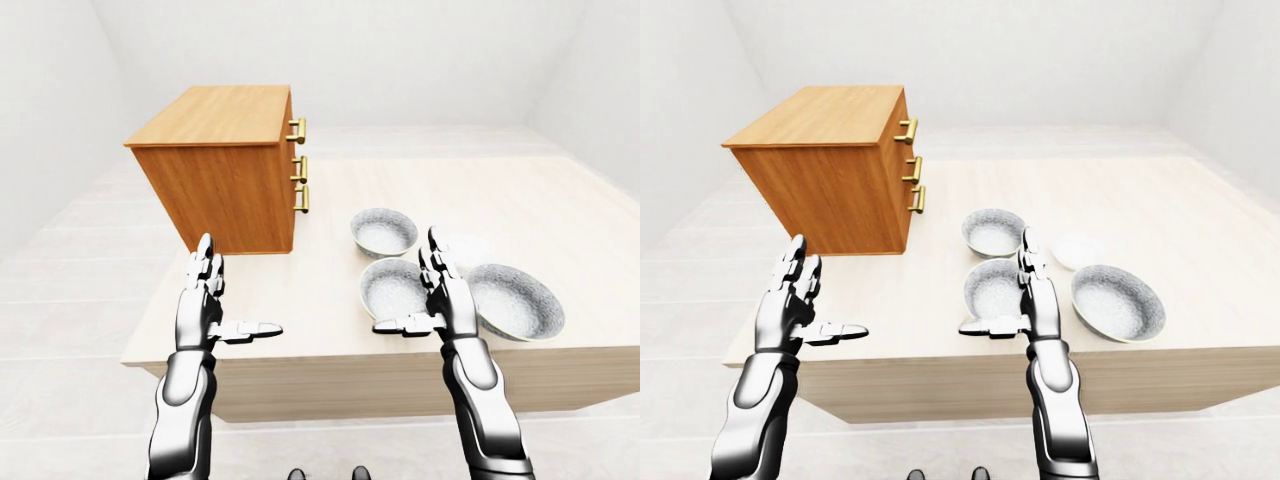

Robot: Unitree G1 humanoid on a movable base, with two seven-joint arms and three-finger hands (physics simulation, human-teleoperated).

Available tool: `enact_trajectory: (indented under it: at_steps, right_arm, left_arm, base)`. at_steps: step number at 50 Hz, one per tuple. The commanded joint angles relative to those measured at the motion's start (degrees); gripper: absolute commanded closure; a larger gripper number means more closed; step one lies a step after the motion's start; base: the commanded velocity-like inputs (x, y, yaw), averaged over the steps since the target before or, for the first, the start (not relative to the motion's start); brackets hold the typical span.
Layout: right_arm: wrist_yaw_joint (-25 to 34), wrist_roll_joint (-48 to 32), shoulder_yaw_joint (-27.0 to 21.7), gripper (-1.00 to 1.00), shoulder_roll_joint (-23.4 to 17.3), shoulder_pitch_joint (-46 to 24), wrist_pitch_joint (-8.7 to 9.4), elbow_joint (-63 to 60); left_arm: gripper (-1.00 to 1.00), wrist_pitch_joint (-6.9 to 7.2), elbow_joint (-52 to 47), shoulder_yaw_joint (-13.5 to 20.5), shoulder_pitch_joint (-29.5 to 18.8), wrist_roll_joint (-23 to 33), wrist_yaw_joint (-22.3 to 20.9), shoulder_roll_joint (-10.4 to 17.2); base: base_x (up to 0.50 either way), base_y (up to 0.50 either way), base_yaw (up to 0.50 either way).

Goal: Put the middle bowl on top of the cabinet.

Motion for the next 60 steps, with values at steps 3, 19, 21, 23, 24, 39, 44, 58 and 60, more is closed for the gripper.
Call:
enact_trajectory:
  at_steps: [3, 19, 21, 23, 24, 39, 44, 58, 60]
  right_arm:
    - [0.19, 0.05, -0.09, -1.00, 0.01, 0.66, 0.00, -0.14]
    - [0.30, 0.29, -0.40, -1.00, -0.03, 0.62, 0.00, -0.89]
    - [0.97, 0.44, -0.06, -1.00, -0.20, 0.58, 0.00, -0.98]
    - [1.38, 0.39, 0.17, -1.00, -0.23, 0.20, 0.00, 0.27]
    - [1.04, 0.00, 0.10, -1.00, -0.18, -0.04, 0.00, 1.25]
    - [1.14, 0.83, -0.85, -1.00, -0.31, -0.06, 0.00, 0.15]
    - [1.38, 0.66, -0.87, -1.00, -0.42, 0.31, 0.00, -0.40]
    - [1.40, 0.19, -0.92, -1.00, -0.37, 0.22, 0.00, -0.75]
    - [1.49, -0.01, -0.70, -1.00, -0.35, 0.50, 0.00, -1.11]
  left_arm:
    - [-1.00, -0.68, 1.45, 0.10, -0.43, 0.20, -0.17, 0.04]
    - [-1.00, -0.43, 2.07, 0.57, -0.91, -0.19, -0.16, 0.40]
    - [-1.00, -0.62, 1.97, 0.43, -0.74, -0.11, -0.33, 0.41]
    - [-1.00, -0.95, 2.12, 0.25, -0.62, -0.12, -0.63, 0.38]
    - [-1.00, -1.33, 2.49, 0.14, -0.71, 0.24, -0.42, 0.31]
    - [-1.00, -0.83, 1.80, -0.42, -0.52, 0.55, -0.50, 0.15]
    - [-1.00, -0.75, 1.69, -0.30, -0.51, 0.51, -0.51, 0.18]
    - [-1.00, -0.69, 1.44, 0.18, -0.42, -0.10, -1.23, 0.43]
    - [-1.00, -0.91, 1.12, 0.22, -0.20, -0.28, -1.55, 0.43]
  base:
    - [0.00, 0.50, 0.00]
    - [0.00, 0.50, 0.00]
    - [0.00, 0.50, 0.00]
    - [0.00, 0.19, 0.00]
    - [0.00, -0.01, 0.00]
    - [0.00, 0.00, 0.00]
    - [0.12, 0.00, 0.00]
    - [0.47, 0.00, 0.00]
    - [-0.01, 0.00, 0.00]
